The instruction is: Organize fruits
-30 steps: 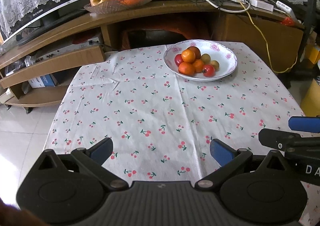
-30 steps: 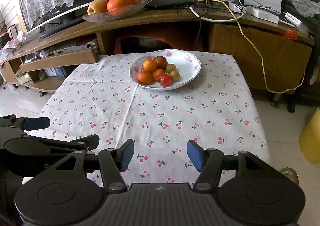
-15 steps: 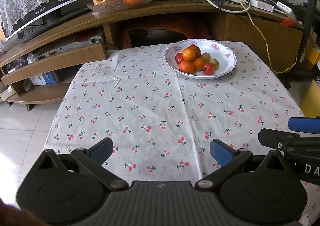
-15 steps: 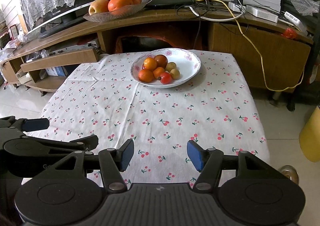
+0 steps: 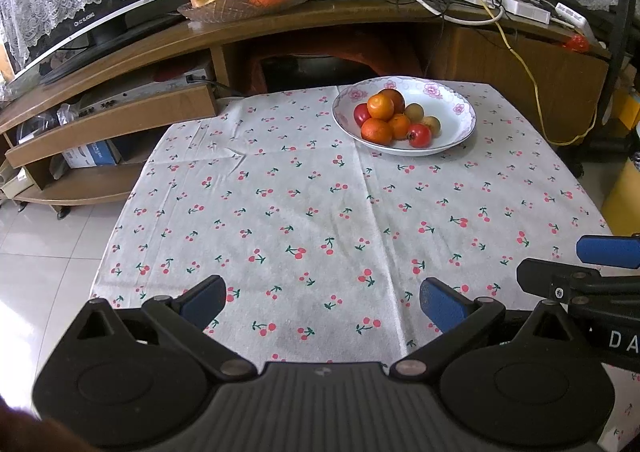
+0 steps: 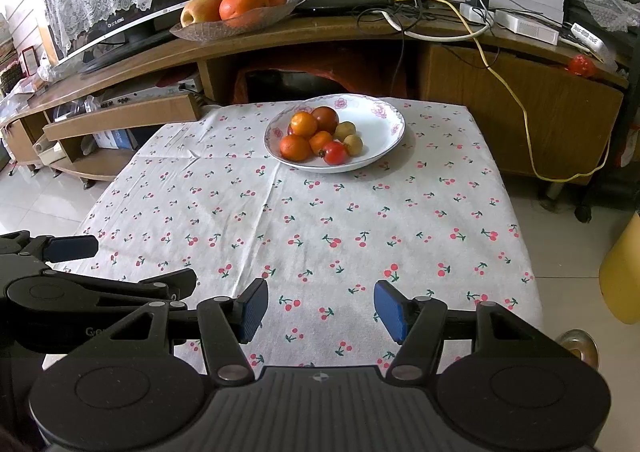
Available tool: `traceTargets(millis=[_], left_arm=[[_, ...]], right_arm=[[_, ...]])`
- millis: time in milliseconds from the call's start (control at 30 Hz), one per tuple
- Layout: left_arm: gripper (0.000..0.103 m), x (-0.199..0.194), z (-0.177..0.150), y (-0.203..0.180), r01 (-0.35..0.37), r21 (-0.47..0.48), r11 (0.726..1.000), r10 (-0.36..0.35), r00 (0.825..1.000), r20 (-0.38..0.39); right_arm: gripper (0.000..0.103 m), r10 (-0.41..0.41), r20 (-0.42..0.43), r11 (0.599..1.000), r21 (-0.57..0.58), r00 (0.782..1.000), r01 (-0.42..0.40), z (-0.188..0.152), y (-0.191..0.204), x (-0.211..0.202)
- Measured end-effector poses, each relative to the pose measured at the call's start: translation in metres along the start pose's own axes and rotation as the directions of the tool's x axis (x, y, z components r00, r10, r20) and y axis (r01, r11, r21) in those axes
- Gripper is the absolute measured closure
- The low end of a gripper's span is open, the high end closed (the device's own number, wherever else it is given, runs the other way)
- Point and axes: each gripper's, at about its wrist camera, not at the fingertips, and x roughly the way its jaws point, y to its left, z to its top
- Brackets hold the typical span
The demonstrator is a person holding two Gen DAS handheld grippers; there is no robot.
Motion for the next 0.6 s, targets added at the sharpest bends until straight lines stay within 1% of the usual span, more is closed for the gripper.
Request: traceTargets(millis=[600], left_arm=[[0.000, -0.0010, -0.0012, 0.0004, -0.002, 0.003, 1.000, 0.002, 1.000, -0.001]], right_arm=[[0.044, 0.000, -0.002, 1.000, -0.004, 1.000, 0.000, -0.0007, 0.0005, -0.0005]])
